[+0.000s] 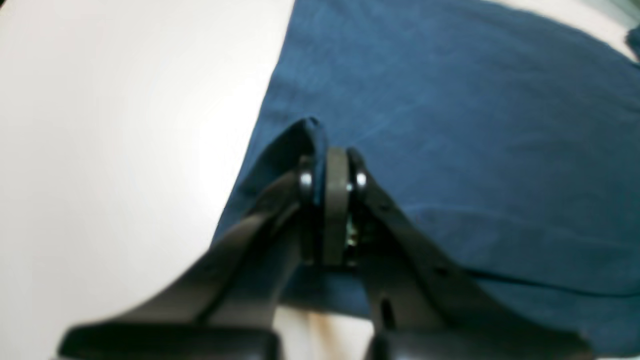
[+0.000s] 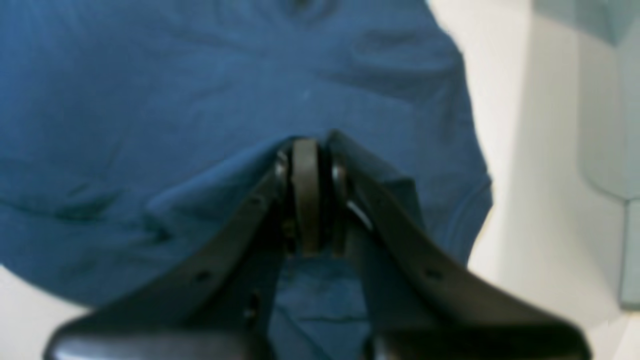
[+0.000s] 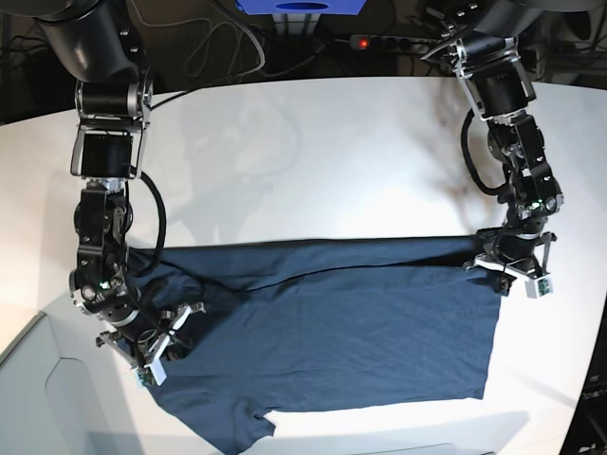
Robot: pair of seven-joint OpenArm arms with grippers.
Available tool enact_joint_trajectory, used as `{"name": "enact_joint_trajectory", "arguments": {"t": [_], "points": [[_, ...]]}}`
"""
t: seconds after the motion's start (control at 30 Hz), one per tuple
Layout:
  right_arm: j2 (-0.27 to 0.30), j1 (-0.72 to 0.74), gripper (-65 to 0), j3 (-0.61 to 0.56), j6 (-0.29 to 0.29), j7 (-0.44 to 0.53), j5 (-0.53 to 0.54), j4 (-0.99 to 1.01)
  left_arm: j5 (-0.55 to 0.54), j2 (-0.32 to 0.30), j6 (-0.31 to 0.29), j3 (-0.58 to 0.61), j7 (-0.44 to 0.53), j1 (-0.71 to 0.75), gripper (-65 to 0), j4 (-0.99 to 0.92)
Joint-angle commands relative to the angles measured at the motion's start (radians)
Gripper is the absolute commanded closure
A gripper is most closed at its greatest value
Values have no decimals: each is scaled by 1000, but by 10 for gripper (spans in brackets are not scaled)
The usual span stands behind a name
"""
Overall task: Fold the T-shirt properly
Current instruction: 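Lift the shoulder corners and carry them toward the hem, then lower the held corners onto the shirt and open both grippers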
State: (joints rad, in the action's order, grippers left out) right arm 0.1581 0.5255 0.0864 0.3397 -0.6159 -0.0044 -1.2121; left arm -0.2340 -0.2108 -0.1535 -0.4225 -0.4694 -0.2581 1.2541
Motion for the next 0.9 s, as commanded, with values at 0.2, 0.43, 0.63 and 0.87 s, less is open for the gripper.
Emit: {"name": "enact_joint_trajectory", "arguments": {"t": [0.2,0.43,0.63,0.87], "points": [[8,83,-1,2,15,54,8,36,-11,-11,-2,0,27,-36,0,22],[10,51,-2,2,15,57,8,38,-11,-12,-2,0,27,-37,0,22],[11,40,-6,2,15,52,8,38,-12,-48,-2,0,27,-60,0,20],[25,38,-6,2,15,47,7,38,-14,-72,-2,-2,27,-82,0,20]]}}
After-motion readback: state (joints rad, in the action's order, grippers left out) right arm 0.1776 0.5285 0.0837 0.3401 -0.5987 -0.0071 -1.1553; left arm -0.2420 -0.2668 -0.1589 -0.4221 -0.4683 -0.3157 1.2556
